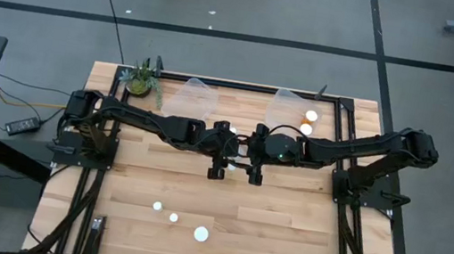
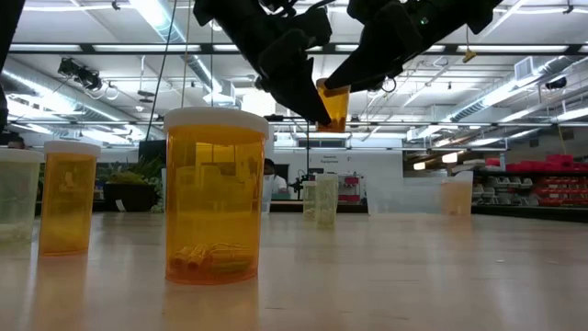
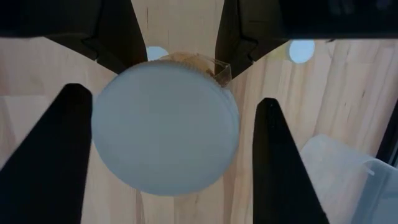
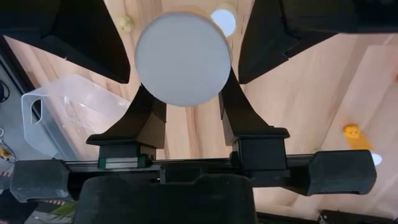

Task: Pick and place medicine bottles into bin by pill shape (circle, oval)
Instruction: Put the large orange capsule bottle into the right transparent bin, then put the small yellow tablet bottle into the left transparent bin

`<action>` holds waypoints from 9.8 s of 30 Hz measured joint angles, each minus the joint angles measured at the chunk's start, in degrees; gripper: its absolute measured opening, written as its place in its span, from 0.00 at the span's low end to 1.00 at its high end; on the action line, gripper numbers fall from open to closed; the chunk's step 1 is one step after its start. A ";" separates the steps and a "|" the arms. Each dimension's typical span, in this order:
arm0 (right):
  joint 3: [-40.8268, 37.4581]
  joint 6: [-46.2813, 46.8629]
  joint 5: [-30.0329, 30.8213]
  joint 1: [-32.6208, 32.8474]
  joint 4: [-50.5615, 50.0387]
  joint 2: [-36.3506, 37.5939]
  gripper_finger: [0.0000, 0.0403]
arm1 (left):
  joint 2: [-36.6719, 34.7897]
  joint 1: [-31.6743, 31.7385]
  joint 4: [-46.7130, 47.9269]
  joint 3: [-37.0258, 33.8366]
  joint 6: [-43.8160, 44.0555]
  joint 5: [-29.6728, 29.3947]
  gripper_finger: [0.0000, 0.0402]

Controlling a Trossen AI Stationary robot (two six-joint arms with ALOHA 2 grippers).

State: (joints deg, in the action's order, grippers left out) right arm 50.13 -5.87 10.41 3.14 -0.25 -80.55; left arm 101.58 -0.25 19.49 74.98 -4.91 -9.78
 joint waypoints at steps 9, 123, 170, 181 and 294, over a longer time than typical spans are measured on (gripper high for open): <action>0.00 0.28 0.02 0.00 -0.28 0.00 0.63 | 0.00 0.00 0.04 0.00 0.02 0.00 0.44; -12.15 0.28 -15.08 -52.59 6.24 -4.63 0.60 | -6.43 -3.26 16.73 -0.44 2.82 -2.14 0.41; -12.17 5.67 -10.27 -30.38 -3.59 16.72 0.71 | -4.51 -7.39 16.72 -0.42 5.41 -1.57 0.47; -12.17 5.00 -3.80 -21.08 -3.58 20.51 0.71 | 0.13 0.97 12.64 -0.44 2.70 -3.11 0.47; -12.15 0.00 -2.56 -19.34 -11.15 39.98 0.71 | -6.43 36.36 -6.45 -16.42 2.80 5.83 0.32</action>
State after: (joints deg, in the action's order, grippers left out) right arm 37.98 -5.86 7.86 -16.21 -11.40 -40.58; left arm 95.15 36.11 13.04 58.56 -2.11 -3.95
